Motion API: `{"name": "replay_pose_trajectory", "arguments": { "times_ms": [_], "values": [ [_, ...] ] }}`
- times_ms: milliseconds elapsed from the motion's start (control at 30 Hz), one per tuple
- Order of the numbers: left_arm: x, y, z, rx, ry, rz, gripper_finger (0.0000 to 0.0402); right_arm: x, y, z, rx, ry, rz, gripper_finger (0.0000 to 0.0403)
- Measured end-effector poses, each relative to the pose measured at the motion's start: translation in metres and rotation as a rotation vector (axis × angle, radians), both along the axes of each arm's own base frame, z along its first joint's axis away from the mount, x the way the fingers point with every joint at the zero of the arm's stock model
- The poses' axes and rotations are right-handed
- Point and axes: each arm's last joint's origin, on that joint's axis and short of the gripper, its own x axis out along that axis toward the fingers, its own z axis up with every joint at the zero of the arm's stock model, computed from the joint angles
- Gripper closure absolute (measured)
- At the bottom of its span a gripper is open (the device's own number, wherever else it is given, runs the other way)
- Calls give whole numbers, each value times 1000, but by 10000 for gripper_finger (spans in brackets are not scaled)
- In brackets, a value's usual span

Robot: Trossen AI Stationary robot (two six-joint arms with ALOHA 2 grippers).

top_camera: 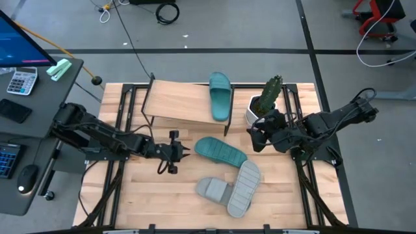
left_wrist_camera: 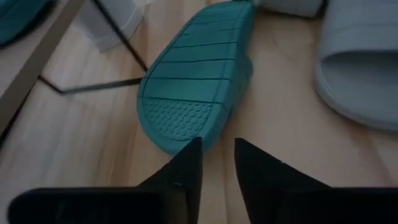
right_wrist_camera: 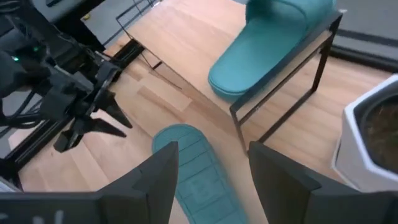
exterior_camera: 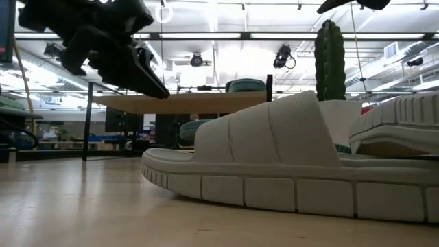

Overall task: Pick and place slides into the shelf
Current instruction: Put the green slide on the shelf

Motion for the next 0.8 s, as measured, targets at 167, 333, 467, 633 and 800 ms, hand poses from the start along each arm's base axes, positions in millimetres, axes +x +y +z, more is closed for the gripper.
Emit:
{"name": "replay_pose_trajectory", "arguments": {
  "times_ms": [167, 333, 467, 633, 800],
  "values": [
    [2, -1, -3, 33, -22, -43, 256, 14, 9, -9, 60, 13, 14, 200],
    [4, -2, -2, -14, -57, -27, 225, 24, 21, -18, 96, 22, 33, 200],
    [5, -1, 2, 101, -76, -54, 217, 26, 30, -22, 121, 18, 36, 200],
    [6, -3, 2, -23, -89, -54, 223, 26, 40, -26, 137, 18, 48, 200],
    [11, -1, -9, -130, -58, 2, 229, 24, 45, -26, 110, 12, 52, 200]
  ]
}}
